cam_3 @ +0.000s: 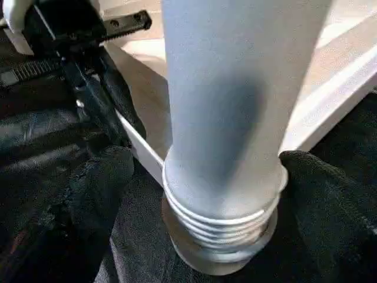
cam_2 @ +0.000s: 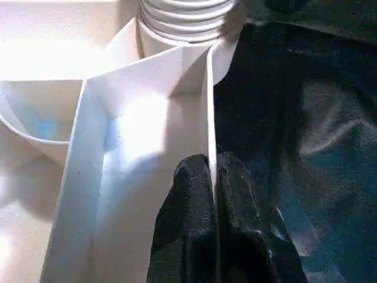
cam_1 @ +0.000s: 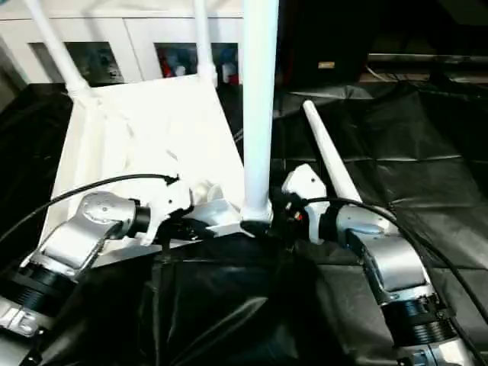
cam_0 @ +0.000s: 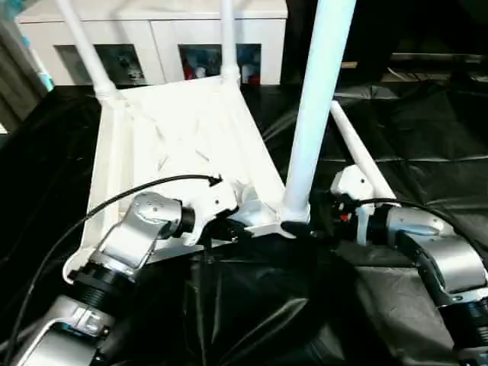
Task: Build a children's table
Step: Rotate leg to tighten
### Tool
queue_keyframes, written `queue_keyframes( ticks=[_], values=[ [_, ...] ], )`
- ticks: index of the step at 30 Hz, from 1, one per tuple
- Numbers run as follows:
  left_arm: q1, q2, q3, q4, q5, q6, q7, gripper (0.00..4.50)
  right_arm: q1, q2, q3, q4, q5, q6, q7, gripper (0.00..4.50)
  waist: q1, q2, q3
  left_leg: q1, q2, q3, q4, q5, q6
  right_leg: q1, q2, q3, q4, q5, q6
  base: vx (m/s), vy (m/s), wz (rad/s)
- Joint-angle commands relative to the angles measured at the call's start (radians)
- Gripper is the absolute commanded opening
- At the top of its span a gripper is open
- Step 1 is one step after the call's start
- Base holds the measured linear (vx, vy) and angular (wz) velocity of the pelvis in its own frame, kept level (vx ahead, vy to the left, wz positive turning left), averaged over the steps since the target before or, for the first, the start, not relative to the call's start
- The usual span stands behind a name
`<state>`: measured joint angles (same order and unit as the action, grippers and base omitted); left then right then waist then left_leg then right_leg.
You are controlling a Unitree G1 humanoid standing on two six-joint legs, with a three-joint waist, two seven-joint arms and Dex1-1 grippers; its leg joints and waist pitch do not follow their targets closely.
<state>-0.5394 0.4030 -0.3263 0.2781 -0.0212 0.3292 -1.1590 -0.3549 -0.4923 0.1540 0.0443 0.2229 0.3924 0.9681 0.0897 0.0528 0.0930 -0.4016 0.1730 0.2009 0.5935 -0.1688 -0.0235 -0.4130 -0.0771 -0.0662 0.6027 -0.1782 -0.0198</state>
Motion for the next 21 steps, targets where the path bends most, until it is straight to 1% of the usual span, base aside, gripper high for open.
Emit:
queue_keyframes(
  ticks=[1,2,4,5,6,7,8,11,13,14,15,16,19,21],
  values=[
    [-0.012,-0.015,-0.001,-0.069,-0.062,-0.044,-0.052,0.00,-0.011,0.004,0.019,0.016,-0.030,-0.027,-0.006,4.37,-0.006,-0.007,-0.094,0.032,0.061,-0.029,-0.056,-0.118,0.081,0.055,-0.072,0.050,-0.058,-0.110,-0.243,0.000,0.000,0.00],
    [-0.012,-0.015,0.000,-0.070,-0.062,-0.044,-0.055,0.00,-0.015,0.010,0.020,0.022,-0.032,-0.028,-0.009,4.37,-0.006,-0.006,-0.093,0.031,0.061,-0.029,-0.055,-0.121,0.082,0.054,-0.071,0.049,-0.057,-0.110,-0.246,0.000,0.000,0.00],
    [-0.011,-0.016,0.000,-0.070,-0.060,-0.046,-0.058,0.00,-0.023,0.020,0.023,0.033,-0.034,-0.032,-0.017,4.10,-0.005,-0.008,-0.094,0.030,0.060,-0.029,-0.054,-0.132,0.080,0.055,-0.073,0.050,-0.058,-0.127,-0.245,0.000,0.000,0.00],
    [-0.011,-0.016,0.000,-0.070,-0.060,-0.046,-0.058,0.00,-0.023,0.020,0.023,0.033,-0.034,-0.032,-0.017,4.10,-0.005,-0.008,-0.093,0.030,0.059,-0.029,-0.054,-0.136,0.078,0.055,-0.074,0.050,-0.059,-0.137,-0.244,0.000,0.000,0.00],
    [-0.011,-0.016,-0.002,-0.070,-0.059,-0.048,-0.058,0.00,-0.030,0.026,0.025,0.044,-0.034,-0.038,-0.023,3.90,-0.005,-0.010,-0.094,0.030,0.060,-0.029,-0.054,-0.146,0.073,0.055,-0.074,0.050,-0.061,-0.157,-0.240,0.000,0.000,0.00],
    [-0.011,-0.015,-0.003,-0.069,-0.059,-0.049,-0.058,0.00,-0.034,0.029,0.027,0.051,-0.035,-0.043,-0.027,3.90,-0.005,-0.010,-0.094,0.031,0.060,-0.029,-0.054,-0.152,0.069,0.055,-0.074,0.050,-0.061,-0.168,-0.238,0.000,0.000,0.00],
    [-0.011,-0.015,-0.003,-0.069,-0.059,-0.050,-0.058,0.00,-0.035,0.030,0.027,0.052,-0.035,-0.044,-0.028,3.69,-0.006,-0.009,-0.093,0.030,0.059,-0.030,-0.054,-0.157,0.063,0.054,-0.074,0.050,-0.062,-0.183,-0.233,0.000,0.000,0.00],
    [-0.011,-0.013,-0.004,-0.066,-0.059,-0.053,-0.058,0.00,-0.038,0.036,0.026,0.062,-0.034,-0.052,-0.029,3.51,-0.004,-0.009,-0.095,0.035,0.060,-0.029,-0.053,-0.169,0.055,0.051,-0.073,0.051,-0.064,-0.202,-0.224,0.000,0.000,0.00],
    [-0.009,-0.012,-0.004,-0.066,-0.058,-0.054,-0.058,0.00,-0.039,0.041,0.024,0.067,-0.035,-0.056,-0.029,3.29,-0.003,-0.007,-0.096,0.036,0.060,-0.028,-0.052,-0.163,0.055,0.050,-0.072,0.052,-0.062,-0.192,-0.226,0.000,0.000,0.00],
    [-0.008,-0.012,-0.004,-0.066,-0.057,-0.055,-0.058,0.00,-0.040,0.044,0.023,0.069,-0.035,-0.058,-0.029,3.18,-0.004,-0.008,-0.097,0.032,0.059,-0.029,-0.052,-0.154,0.057,0.053,-0.072,0.051,-0.059,-0.178,-0.227,0.000,0.000,0.00],
    [-0.007,-0.012,-0.004,-0.066,-0.056,-0.056,-0.058,0.00,-0.040,0.048,0.023,0.073,-0.035,-0.059,-0.030,3.06,-0.004,-0.008,-0.098,0.030,0.059,-0.030,-0.051,-0.146,0.061,0.054,-0.073,0.050,-0.057,-0.168,-0.229,0.000,0.000,0.00],
    [-0.007,-0.012,-0.004,-0.065,-0.056,-0.056,-0.059,0.00,-0.040,0.049,0.023,0.074,-0.036,-0.061,-0.030,3.06,-0.004,-0.008,-0.098,0.030,0.058,-0.030,-0.051,-0.143,0.062,0.054,-0.072,0.050,-0.057,-0.163,-0.229,0.000,0.000,0.00],
    [-0.009,-0.014,-0.003,-0.060,-0.055,-0.060,-0.057,0.00,-0.033,0.056,0.031,0.084,-0.038,-0.073,-0.032,2.81,-0.005,-0.007,-0.100,0.028,0.057,-0.030,-0.048,-0.130,0.071,0.056,-0.072,0.050,-0.053,-0.139,-0.234,0.000,0.000,0.00],
    [-0.010,-0.014,-0.003,-0.057,-0.054,-0.061,-0.057,0.00,-0.030,0.058,0.034,0.087,-0.038,-0.077,-0.032,2.78,-0.005,-0.006,-0.100,0.028,0.057,-0.030,-0.047,-0.128,0.074,0.056,-0.072,0.049,-0.053,-0.136,-0.236,0.000,0.000,0.00]
  ],
)
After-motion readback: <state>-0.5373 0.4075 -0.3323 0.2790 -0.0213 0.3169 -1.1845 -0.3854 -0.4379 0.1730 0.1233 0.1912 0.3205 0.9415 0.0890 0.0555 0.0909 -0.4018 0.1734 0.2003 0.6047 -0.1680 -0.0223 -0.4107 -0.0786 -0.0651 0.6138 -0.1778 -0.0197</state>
